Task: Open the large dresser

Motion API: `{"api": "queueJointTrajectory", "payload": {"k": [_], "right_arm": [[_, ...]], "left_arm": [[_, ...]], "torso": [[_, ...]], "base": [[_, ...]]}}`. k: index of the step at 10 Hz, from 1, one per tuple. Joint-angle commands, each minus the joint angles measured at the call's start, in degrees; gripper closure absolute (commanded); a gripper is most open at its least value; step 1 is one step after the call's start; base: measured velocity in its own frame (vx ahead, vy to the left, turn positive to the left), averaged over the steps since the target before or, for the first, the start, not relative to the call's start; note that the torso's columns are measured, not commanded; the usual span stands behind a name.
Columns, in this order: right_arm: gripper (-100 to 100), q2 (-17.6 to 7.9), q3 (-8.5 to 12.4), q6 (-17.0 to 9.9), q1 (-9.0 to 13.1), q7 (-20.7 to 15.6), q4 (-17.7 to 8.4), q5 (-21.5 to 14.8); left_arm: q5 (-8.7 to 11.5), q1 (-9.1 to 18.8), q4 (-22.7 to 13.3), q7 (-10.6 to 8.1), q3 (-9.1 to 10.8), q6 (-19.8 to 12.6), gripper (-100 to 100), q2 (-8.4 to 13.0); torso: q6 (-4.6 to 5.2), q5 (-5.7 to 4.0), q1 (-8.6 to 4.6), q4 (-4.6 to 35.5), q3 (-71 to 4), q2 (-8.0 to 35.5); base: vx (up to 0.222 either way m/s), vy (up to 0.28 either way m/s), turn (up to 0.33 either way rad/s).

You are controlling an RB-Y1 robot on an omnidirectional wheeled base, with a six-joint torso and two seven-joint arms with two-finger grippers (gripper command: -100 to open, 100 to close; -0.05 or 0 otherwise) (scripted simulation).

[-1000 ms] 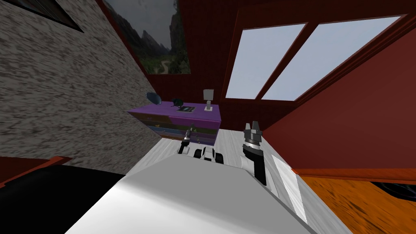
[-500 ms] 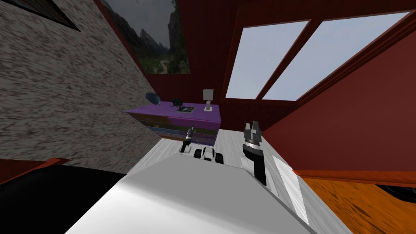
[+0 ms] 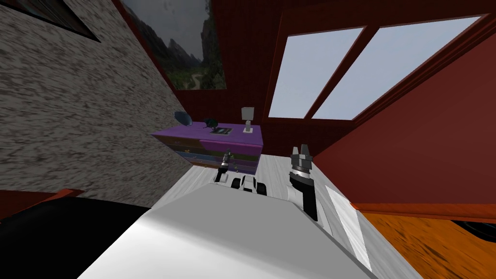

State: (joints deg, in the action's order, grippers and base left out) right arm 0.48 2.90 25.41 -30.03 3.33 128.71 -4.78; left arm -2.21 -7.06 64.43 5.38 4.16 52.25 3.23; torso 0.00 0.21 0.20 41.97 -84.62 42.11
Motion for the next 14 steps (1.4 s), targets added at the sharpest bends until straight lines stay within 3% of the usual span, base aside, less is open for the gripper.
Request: {"api": "queueJointTrajectory", "payload": {"k": [1, 4, 14], "right_arm": [[0, 0.00, 0.00, 0.00, 0.00, 0.00, 0.00, 0.00], [0, 0.01, -0.01, 0.00, 0.02, 0.00, 0.00, 0.00], [0, 0.00, 0.00, 0.00, 0.02, 0.00, 0.00, 0.00]], "left_arm": [[-0.06, 0.27, 0.41, -0.21, -0.12, -0.97, 100, 0.22], [-0.13, 1.05, 1.23, -0.66, -0.24, -3.50, 100, 0.75], [-0.56, -0.63, 3.13, -1.55, -1.28, -3.86, 100, 1.20]], "torso": [[0.00, -0.08, -0.03, 0.12, -0.08, -0.09], [-0.12, -0.15, -0.13, 0.25, 0.17, 0.34], [-0.08, -0.17, -0.09, 0.25, 0.11, 0.28]], "base": [[-0.110, 0.012, 0.019], [-0.194, -0.020, 0.031], [-0.165, -0.005, 0.022]]}}
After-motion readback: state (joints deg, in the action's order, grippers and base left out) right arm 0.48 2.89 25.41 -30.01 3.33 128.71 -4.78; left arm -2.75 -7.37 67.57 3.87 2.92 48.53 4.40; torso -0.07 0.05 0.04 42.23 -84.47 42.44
